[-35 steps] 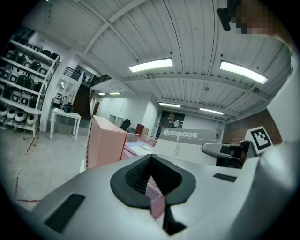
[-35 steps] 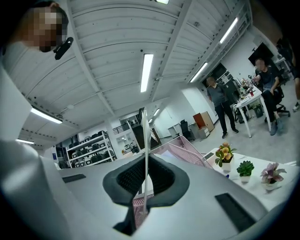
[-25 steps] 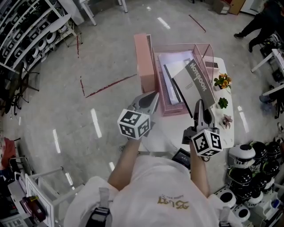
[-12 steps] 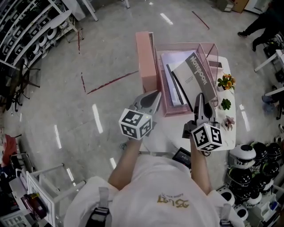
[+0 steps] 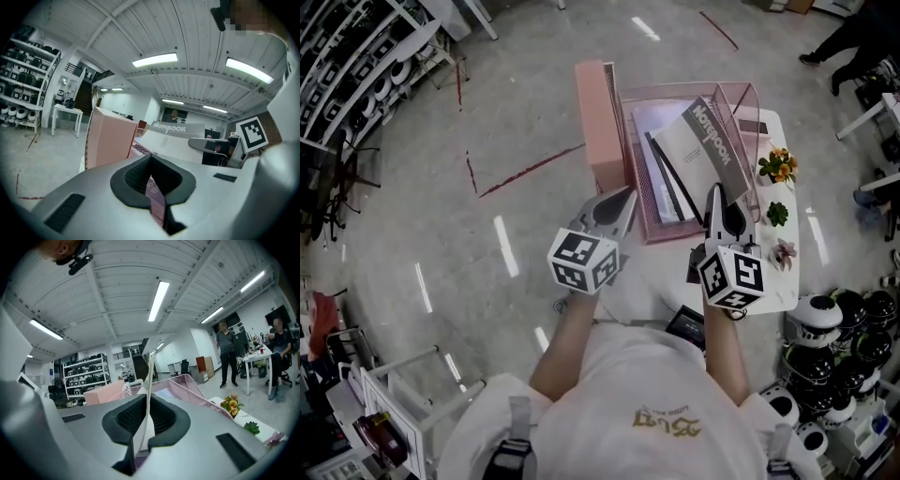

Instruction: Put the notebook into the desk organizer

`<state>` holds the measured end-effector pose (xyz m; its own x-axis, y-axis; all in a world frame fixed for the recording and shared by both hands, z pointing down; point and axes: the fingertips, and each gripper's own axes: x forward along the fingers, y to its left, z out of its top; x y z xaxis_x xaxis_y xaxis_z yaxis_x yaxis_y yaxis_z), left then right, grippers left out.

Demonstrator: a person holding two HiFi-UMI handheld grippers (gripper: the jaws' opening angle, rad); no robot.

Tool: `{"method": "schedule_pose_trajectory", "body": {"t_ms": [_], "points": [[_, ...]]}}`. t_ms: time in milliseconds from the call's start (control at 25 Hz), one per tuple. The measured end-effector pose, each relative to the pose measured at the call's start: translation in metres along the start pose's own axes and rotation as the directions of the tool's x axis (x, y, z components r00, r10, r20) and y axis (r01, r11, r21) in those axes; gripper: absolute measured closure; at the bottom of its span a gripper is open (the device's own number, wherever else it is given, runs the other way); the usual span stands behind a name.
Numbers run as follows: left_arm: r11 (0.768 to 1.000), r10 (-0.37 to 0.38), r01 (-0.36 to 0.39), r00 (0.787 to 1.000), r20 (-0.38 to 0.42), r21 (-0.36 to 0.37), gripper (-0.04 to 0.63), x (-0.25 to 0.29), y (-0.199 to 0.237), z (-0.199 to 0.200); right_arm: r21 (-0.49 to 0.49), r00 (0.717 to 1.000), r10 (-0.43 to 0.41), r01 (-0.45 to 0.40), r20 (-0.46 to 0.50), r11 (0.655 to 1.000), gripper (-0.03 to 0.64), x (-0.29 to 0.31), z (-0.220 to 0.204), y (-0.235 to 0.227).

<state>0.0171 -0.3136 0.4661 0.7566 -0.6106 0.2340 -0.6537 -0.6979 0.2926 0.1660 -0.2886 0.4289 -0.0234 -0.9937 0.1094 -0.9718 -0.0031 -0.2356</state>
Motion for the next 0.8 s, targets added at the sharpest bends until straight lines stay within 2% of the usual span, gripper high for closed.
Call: {"method": "schedule_pose_trajectory", "body": {"t_ms": [240, 480, 800], "points": [[1.000, 0.010, -0.010, 1.000, -0.014, 0.011, 0.581, 0.002, 0.006, -0.002, -0.132, 0.995, -0.014, 0.002, -0.094, 0.991, 0.551, 0.011, -0.008, -0.001], [1.000, 0.021, -0.021, 1.000, -0.020, 0.018, 0.581, 0.004, 0.011, -0.005, -0.233, 0.989, -0.052, 0.019, -0.136, 0.972, 0.535, 0.017, -0.015, -0.003], [0.999, 0.025, -0.025, 0.999, -0.024, 0.029, 0.580, 0.000, 0.014, -0.002, -0.368, 0.975, -0.078, -0.004, -0.206, 0.930, 0.499, 0.018, -0.017, 0.000]]}}
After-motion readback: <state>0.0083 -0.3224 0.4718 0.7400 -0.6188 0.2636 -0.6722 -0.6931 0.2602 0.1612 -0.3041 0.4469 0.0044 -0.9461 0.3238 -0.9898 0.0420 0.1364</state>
